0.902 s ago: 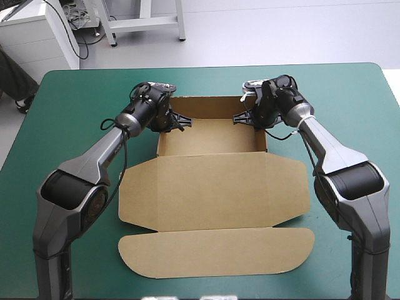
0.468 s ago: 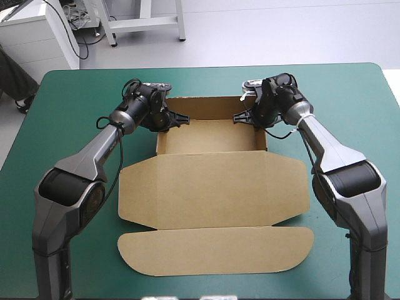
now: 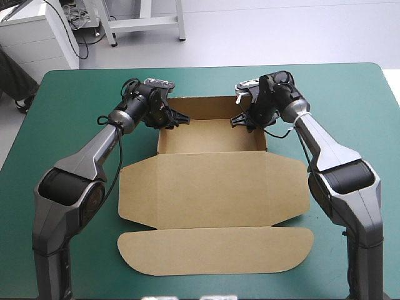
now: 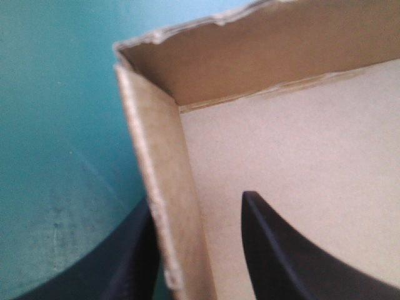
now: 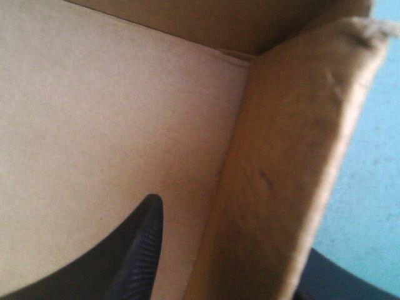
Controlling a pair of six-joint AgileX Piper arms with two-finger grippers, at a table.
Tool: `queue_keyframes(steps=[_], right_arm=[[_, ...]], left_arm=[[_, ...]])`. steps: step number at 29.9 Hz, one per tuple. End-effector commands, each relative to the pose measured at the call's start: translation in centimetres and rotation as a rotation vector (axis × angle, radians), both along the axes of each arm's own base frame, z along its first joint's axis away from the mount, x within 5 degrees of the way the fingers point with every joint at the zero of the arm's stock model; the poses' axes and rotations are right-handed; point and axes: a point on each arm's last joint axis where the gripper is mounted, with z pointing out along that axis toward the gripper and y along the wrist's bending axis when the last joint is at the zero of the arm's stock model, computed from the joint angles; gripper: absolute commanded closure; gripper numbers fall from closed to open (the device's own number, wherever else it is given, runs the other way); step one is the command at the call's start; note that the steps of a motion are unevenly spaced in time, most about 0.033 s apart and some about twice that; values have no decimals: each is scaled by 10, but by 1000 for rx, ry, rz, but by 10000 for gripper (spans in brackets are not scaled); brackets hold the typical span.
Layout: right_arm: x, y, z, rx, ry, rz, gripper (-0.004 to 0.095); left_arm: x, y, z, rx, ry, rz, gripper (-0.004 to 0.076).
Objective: Fold the box
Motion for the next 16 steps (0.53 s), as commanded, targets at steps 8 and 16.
queue_keyframes(steps=[8,16], right_arm=[[-6,-14,41,41,-21,10,485],[-4,-11,72,98,-115,27,485]], left_arm=[[-14,-11,39,-68,57,-4,364],[-15,-10,55,-71,43,-3,364]])
